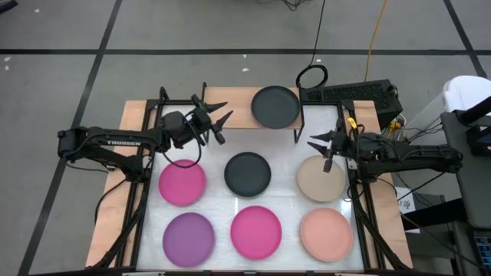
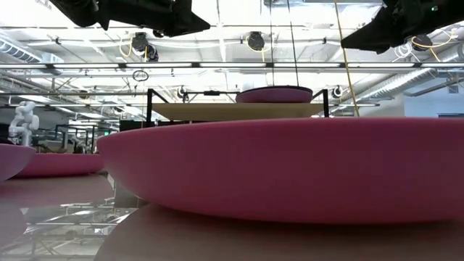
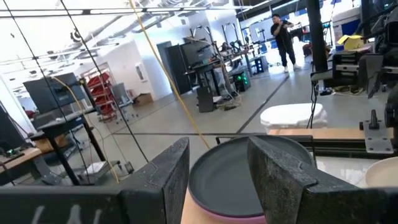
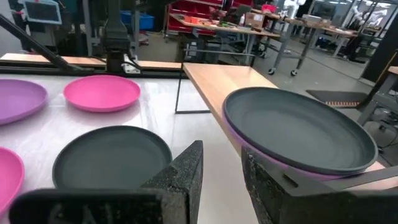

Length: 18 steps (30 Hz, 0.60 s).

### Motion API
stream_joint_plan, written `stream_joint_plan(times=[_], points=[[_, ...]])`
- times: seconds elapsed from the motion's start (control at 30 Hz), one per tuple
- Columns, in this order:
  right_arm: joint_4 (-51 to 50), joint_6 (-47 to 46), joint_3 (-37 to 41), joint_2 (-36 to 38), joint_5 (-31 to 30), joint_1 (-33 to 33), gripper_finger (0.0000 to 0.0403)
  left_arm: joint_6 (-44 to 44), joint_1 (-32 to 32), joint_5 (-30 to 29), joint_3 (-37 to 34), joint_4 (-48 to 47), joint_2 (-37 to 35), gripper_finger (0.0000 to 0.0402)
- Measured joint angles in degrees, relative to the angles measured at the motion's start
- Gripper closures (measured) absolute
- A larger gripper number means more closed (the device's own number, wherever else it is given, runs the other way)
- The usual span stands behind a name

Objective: Place and stack plates onto a shelf
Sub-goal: Stack the dark white plate on top of the black plate on the shelf

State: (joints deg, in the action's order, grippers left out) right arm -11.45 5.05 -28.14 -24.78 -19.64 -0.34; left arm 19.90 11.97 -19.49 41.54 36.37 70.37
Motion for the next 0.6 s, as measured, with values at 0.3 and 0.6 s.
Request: stream_joint_plan(times=[0.3, 0.6], points=[[-14.9, -7.5, -2.6, -3.0, 1.8, 0.0, 0.0310, 0.5, -0.1, 0.1, 0.0, 1.0, 0.0, 0.0234], [-21.8, -19.5, -3.3, -11.7, 14.2, 0.6, 0.0310, -2.6, -0.4, 0.2, 0.0, 1.4, 0.0, 0.0234]])
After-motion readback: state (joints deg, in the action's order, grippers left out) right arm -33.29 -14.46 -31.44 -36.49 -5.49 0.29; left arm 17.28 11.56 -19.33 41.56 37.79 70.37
